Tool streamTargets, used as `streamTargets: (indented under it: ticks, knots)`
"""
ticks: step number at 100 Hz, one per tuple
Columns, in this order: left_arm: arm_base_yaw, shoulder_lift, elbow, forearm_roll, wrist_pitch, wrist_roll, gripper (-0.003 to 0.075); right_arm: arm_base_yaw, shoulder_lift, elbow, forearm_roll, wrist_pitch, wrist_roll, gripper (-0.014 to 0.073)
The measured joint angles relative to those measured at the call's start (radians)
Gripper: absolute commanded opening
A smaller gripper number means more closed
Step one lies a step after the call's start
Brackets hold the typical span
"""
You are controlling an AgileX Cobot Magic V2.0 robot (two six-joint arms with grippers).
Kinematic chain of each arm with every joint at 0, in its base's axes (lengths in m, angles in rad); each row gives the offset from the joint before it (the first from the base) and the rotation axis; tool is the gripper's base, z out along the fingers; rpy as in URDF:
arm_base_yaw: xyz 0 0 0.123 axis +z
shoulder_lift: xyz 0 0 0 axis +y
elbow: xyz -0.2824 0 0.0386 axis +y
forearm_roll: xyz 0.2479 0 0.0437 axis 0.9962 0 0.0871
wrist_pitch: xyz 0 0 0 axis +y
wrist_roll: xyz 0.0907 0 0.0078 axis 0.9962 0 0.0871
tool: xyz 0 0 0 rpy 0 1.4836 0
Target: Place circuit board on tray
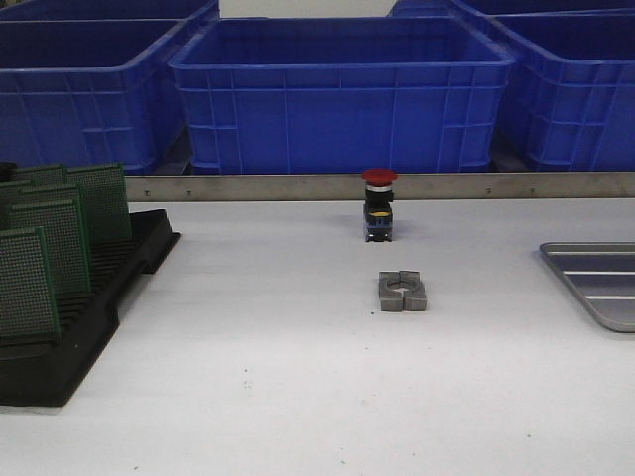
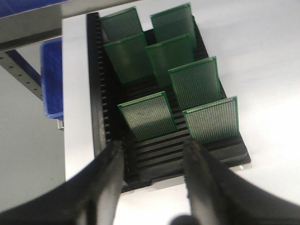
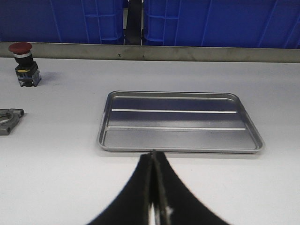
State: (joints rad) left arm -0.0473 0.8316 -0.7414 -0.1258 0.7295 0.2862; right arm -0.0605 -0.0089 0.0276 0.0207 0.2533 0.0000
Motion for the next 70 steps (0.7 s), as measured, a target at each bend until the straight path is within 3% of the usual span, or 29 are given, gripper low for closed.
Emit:
streamTargets:
  ticks: [19,45,55,70]
  knots:
    - [0.0,0.182,-0.094,-0.161,0.032,0.345,0.0428,0.0,0.0,0.0,0.0,0.0,0.0,-0.0061]
    - [0.0,0.363,-0.17,-0.378,0.151,1.059,0.0428,0.0,0.0,0.0,0.0,0.0,0.0,-0.0061]
    - [-0.012,0.426,-0.171,-0.386,0.152,1.185,0.0428,0.0,0.0,0.0,0.0,0.0,0.0,-0.0061]
    - [-0.04,0.515,-0.171,-0.386,0.149,1.251,0.0409,0.0,0.0,0.0,0.0,0.0,0.0,-0.0061]
